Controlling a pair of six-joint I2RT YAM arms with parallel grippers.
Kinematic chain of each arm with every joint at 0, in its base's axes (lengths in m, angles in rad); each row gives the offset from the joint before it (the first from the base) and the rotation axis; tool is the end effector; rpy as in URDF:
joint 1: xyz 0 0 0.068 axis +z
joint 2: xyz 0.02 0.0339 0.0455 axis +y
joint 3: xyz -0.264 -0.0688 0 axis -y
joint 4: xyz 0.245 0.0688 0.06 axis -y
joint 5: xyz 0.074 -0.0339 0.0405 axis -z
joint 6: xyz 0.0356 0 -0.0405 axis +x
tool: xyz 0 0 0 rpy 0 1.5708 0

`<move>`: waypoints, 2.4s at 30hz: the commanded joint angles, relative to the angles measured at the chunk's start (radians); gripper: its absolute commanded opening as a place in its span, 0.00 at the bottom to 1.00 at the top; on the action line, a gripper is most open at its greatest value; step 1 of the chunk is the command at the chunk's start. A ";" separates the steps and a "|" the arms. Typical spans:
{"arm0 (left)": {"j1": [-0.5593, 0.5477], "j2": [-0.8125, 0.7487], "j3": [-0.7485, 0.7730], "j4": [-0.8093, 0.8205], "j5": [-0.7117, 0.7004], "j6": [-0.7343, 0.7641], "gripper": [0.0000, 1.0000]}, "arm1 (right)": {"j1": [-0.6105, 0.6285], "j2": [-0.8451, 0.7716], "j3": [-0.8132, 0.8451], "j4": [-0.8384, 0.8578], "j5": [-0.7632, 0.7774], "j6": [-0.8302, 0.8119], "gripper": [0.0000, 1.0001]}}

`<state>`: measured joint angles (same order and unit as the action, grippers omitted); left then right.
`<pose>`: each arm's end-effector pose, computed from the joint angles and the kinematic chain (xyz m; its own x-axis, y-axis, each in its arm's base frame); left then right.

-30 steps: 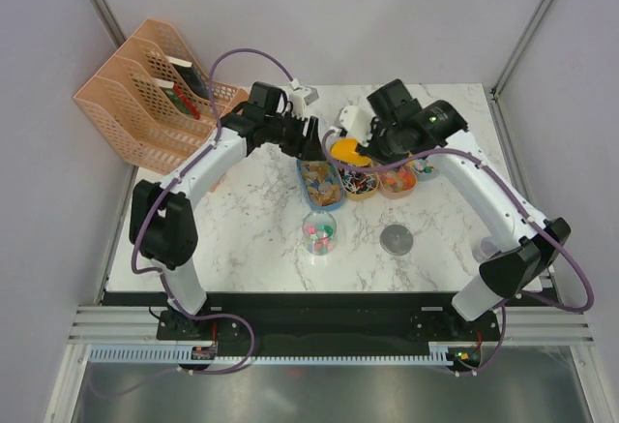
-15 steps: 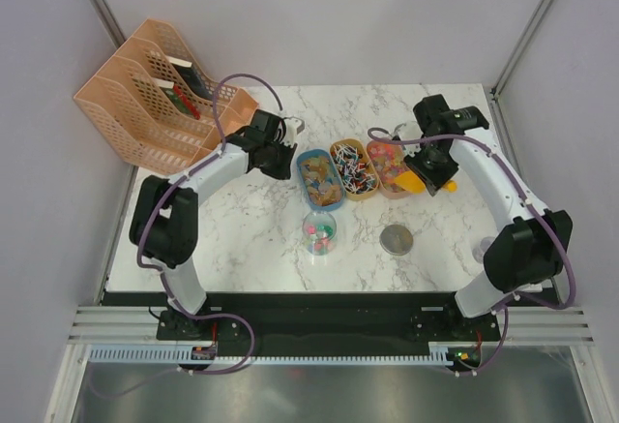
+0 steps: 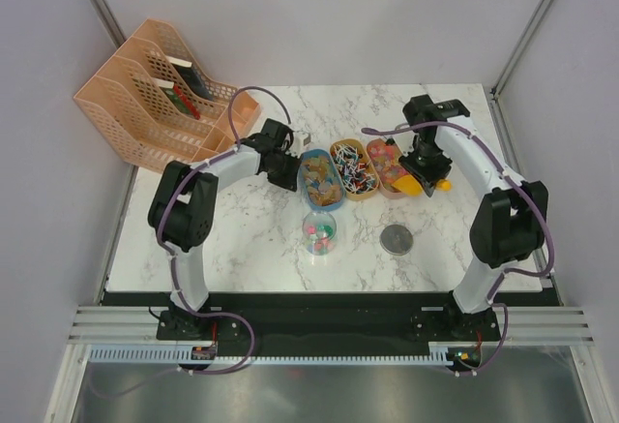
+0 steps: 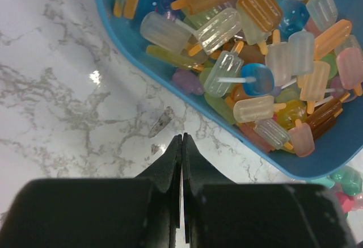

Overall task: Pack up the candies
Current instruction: Scoop the fake candies from the storage box.

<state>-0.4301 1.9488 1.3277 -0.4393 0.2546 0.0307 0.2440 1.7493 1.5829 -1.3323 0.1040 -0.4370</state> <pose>0.3640 -0.1768 0.1705 -0.7769 0.3891 -0.4950 0.5395 0.8168 -0.2047 0.3175 0.0752 0.2828 -0.7783 -0.6275 -0.0214 -0.6207 0.7741 -0.1243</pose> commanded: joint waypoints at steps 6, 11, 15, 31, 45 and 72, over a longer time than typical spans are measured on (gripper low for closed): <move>-0.027 0.016 0.056 0.027 0.139 -0.048 0.02 | -0.002 0.093 0.078 -0.031 0.031 0.020 0.00; -0.041 0.018 0.060 0.028 0.178 -0.045 0.02 | 0.000 0.153 0.111 -0.041 0.037 0.023 0.00; -0.044 0.032 0.073 0.027 0.213 -0.048 0.02 | 0.005 0.199 0.143 -0.044 0.048 0.026 0.00; -0.044 0.045 0.084 -0.001 0.252 -0.038 0.02 | 0.023 0.421 0.330 -0.022 0.039 0.043 0.00; -0.044 -0.001 0.054 -0.026 0.227 -0.006 0.02 | 0.011 0.501 0.399 0.030 0.025 0.060 0.00; 0.008 -0.082 0.105 -0.230 0.143 0.101 0.51 | -0.066 0.503 0.371 0.119 -0.086 0.049 0.00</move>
<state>-0.4416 1.9274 1.3815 -0.6449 0.4160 0.0776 0.1993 2.2490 1.9625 -1.2900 0.0250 -0.3962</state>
